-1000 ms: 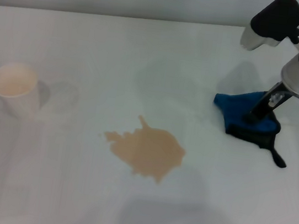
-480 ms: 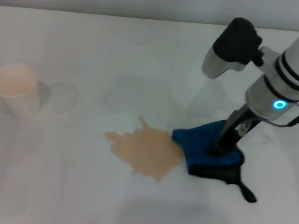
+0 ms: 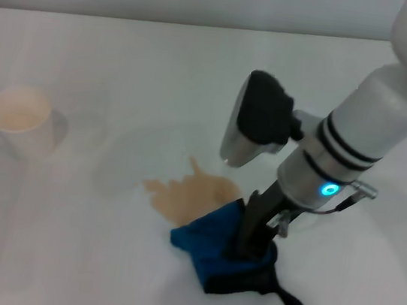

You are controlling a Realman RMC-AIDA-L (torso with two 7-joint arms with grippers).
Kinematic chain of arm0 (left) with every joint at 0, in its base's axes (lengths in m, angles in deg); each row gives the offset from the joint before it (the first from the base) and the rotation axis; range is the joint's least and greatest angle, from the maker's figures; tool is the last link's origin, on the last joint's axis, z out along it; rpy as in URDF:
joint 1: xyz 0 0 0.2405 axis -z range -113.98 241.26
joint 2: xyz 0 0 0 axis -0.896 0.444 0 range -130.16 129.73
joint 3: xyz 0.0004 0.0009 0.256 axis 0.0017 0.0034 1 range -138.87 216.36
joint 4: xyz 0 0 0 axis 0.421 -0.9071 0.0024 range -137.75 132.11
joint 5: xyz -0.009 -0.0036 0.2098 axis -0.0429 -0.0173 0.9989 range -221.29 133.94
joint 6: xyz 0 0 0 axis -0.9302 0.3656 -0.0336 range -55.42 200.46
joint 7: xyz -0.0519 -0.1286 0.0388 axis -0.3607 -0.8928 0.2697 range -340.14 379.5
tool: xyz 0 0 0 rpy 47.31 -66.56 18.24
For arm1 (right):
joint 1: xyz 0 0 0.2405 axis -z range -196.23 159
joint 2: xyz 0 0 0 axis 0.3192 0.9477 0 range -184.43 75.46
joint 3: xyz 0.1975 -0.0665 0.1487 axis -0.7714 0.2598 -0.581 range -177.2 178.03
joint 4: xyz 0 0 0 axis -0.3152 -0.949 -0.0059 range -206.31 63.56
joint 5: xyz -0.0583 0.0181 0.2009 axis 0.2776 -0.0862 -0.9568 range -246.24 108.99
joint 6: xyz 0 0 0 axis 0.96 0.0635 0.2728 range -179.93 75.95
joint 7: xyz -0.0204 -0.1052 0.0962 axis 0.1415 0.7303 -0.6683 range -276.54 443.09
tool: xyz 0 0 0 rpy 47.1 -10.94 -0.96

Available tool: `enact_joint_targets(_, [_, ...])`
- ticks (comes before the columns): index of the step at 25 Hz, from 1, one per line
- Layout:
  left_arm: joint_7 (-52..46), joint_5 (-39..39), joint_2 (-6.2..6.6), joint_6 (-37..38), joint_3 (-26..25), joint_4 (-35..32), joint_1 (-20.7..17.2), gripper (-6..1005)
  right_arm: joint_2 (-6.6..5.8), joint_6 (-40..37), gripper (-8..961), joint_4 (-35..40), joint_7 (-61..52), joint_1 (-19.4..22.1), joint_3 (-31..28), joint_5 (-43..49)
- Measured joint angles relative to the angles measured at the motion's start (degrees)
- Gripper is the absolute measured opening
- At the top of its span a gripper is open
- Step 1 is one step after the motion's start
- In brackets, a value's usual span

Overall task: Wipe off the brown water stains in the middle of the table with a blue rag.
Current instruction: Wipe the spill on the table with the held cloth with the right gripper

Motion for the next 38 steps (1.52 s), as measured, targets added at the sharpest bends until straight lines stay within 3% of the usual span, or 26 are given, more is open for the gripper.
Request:
enact_joint_targets(5, [-0.21,0.00,0.00,-0.62,0.02,0.05,0.82,891,0.17,5.60,92,0.33,2.71,0.28,7.83,-8.16])
enact_joint_targets(10, [-0.67,0.23,0.00,-1.79,0.11,0.04,1.77,891,0.19,10.25,91,0.28,5.63,0.79,11.28,-14.33])
enact_joint_targets(16, [-0.70,0.27,-0.02,-2.19,0.46,0.03,2.40,892,0.16,16.03,91,-0.56,5.71,1.03,12.81,-15.38])
enact_joint_targets(24, [-0.71,0.27,-0.09,-2.21,0.44,-0.06,2.59,891,-0.75,16.53,90,-5.23,5.69,0.73,4.97,-12.03])
enact_joint_targets(30, [-0.71,0.27,-0.07,-2.28,0.43,-0.06,2.58,892,-1.03,16.17,91,-6.24,5.71,2.05,-6.20,-1.99])
enact_joint_targets(38, [-0.71,0.27,0.00,-2.30,0.30,-0.06,2.59,892,-0.64,17.32,87,-6.37,5.81,3.14,-11.81,1.66])
